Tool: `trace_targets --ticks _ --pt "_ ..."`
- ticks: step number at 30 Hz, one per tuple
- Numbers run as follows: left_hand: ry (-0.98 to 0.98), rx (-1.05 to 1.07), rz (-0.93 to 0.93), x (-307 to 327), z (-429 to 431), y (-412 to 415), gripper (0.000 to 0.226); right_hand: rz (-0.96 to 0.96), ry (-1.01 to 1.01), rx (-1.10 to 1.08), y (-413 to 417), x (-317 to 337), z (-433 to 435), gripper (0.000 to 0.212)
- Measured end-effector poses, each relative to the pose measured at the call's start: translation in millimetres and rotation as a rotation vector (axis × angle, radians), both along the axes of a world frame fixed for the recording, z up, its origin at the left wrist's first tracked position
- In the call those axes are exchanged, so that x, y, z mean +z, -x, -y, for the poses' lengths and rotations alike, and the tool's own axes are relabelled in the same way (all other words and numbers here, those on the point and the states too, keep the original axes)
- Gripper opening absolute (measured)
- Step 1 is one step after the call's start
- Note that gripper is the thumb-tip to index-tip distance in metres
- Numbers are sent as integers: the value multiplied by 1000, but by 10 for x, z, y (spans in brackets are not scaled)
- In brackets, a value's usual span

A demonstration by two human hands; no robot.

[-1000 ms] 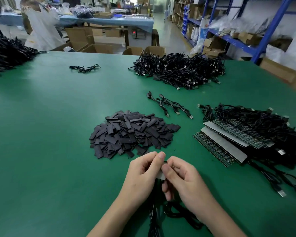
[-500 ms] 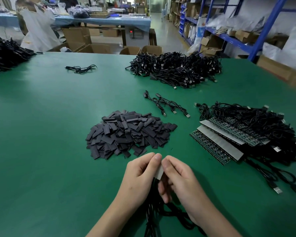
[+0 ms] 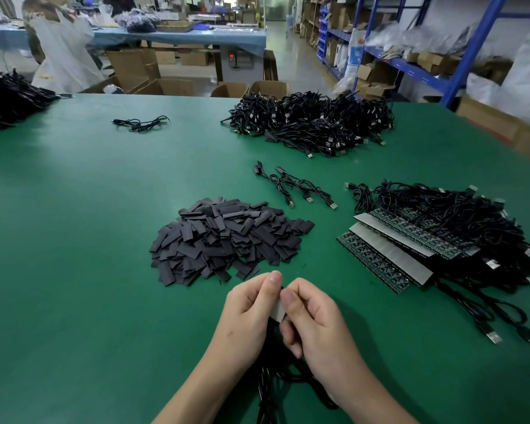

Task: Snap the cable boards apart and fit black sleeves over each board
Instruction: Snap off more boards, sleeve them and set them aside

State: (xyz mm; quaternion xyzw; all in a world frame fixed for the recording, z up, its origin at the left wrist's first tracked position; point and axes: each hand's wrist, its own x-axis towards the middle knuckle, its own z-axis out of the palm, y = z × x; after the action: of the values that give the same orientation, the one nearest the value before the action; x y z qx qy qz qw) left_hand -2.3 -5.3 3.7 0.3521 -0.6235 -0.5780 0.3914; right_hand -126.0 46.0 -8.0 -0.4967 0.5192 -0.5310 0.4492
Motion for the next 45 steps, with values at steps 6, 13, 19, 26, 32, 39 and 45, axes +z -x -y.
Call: trace_targets --ticks 6,13,19,26,32,39,45 --pt "-40 -11 -37 -18 -27 -2 55 8 -19 12 -3 -25 1 41" --pt "-117 -17 -76 -48 -12 -3 69 14 -45 26 -23 -22 8 39" --pt "10 82 7 -59 30 -7 61 54 -65 17 55 52 57 41" --pt "239 282 192 -93 152 -95 53 158 100 -62 294 258 1 39" --pt "466 414 623 -133 220 -196 60 520 26 46 488 381 -30 41" --pt "447 625 687 -74 229 -220 36 75 -175 -67 459 166 90 46" --pt "548 441 644 61 332 -5 22 -184 -129 -78 383 118 95 36"
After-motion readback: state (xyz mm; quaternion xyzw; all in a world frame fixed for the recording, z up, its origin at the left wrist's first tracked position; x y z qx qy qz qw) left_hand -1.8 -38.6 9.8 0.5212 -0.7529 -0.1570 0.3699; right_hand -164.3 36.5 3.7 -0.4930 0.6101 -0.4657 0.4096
